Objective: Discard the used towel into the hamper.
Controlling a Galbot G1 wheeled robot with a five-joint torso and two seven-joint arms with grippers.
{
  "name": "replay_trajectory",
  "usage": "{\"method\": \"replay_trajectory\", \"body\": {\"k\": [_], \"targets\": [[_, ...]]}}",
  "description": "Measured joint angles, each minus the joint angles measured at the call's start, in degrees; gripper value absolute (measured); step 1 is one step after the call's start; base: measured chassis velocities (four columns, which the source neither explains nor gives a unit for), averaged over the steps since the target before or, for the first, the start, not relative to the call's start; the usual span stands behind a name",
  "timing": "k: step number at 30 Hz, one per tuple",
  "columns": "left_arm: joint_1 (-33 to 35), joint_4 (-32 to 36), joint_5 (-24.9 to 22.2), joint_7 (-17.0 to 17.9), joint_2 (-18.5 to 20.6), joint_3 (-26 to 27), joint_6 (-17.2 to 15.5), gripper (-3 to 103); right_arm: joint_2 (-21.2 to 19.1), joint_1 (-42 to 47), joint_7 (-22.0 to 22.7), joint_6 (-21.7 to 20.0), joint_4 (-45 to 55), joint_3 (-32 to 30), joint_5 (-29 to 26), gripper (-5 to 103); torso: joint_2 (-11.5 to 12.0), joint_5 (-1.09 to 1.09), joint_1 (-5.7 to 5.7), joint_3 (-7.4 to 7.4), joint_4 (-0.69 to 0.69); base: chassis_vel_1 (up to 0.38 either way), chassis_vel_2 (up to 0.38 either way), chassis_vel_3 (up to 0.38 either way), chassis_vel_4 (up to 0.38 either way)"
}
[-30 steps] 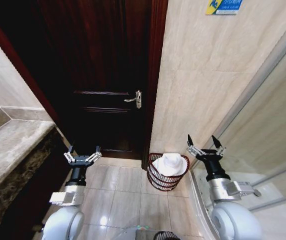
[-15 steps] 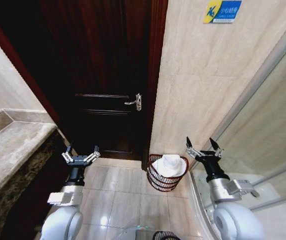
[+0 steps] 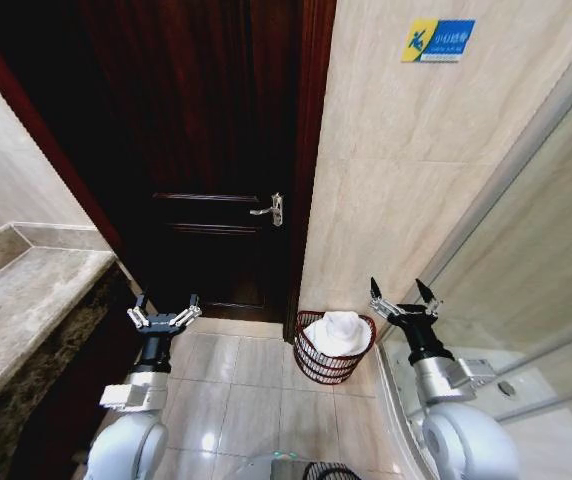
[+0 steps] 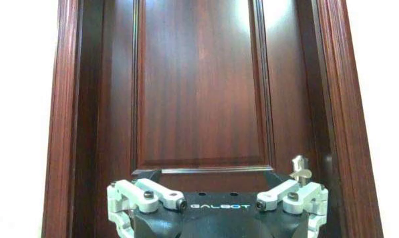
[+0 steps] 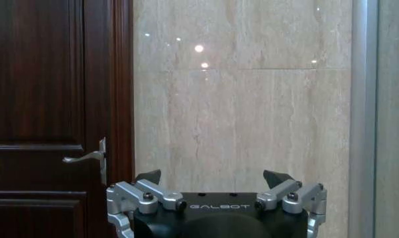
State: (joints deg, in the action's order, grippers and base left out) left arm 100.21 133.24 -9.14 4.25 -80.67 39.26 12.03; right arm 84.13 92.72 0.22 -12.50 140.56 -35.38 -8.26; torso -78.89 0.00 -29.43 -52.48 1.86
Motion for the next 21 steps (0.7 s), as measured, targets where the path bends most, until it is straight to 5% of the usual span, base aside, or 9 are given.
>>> {"method": "replay_trajectory", "body": {"k": [21], "targets": [[-0.5,-0.3,-0.6,0.2,0.0,0.0,1.6,100,0.1,-0.1,-0.1,-0.5,1.1,0.5,0.4,100,-6.5,0.0,-2.97,-3.53,0.0,0.0,0.0,0.0,0.0]]}}
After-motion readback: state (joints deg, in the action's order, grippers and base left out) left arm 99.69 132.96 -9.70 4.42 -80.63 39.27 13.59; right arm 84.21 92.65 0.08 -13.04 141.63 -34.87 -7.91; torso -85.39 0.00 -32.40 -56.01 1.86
